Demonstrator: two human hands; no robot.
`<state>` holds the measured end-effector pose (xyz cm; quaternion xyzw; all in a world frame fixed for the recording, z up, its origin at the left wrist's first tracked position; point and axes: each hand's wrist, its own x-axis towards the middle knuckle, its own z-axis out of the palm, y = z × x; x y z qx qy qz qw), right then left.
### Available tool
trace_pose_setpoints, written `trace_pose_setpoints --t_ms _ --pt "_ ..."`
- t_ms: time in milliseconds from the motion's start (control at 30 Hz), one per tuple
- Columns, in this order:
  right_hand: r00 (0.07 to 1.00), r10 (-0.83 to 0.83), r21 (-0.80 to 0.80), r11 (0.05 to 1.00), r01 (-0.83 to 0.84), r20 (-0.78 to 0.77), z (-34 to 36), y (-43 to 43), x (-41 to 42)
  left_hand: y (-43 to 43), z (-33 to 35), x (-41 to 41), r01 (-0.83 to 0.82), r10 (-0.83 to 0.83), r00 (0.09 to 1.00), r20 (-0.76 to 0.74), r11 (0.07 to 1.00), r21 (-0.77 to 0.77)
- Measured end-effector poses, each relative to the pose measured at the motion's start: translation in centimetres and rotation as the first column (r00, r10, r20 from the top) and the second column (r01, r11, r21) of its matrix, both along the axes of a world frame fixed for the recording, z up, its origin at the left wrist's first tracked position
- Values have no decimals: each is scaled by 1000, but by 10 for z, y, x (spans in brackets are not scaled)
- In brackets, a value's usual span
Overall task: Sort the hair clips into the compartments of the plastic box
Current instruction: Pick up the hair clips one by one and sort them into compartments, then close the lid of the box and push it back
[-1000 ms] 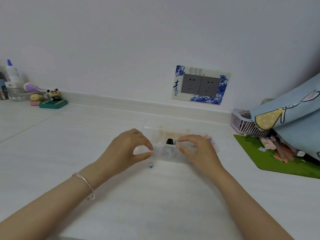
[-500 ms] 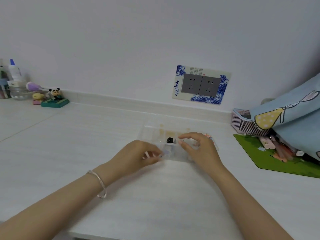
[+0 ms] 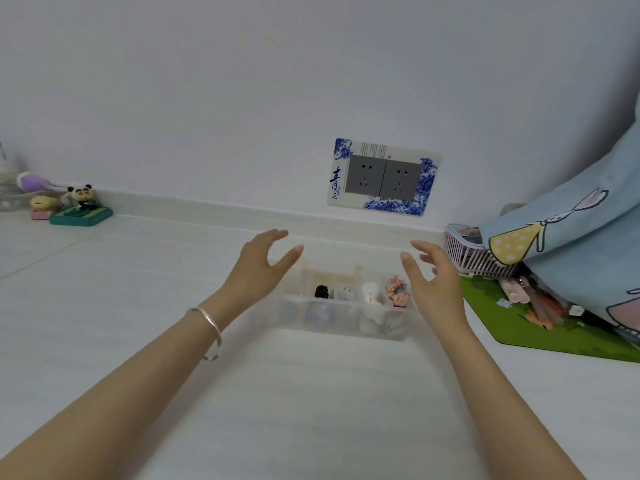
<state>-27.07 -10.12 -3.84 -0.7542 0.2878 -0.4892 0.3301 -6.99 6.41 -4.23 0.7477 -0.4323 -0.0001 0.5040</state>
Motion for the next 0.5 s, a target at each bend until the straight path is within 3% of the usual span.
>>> trace_pose_setpoints --t_ms 100,167,233,333,500 --pt "999 25 349 937 -15 -24 -2 -17 0 -2 -8 9 -44 72 944 -321 995 94" --pt "992 125 586 804 -104 4 -6 -23 2 -4 -12 15 -2 84 866 -493 986 166" --pt "967 211 749 616 -244 143 -11 -26 3 -7 -15 20 60 35 796 -605 989 137" --pt "925 302 809 468 -355 231 -19 -29 6 -9 -18 22 109 -87 728 -681 994 -10" --pt "905 313 755 507 -416 288 -26 -28 14 -7 -19 22 150 -176 718 -673 984 -98"
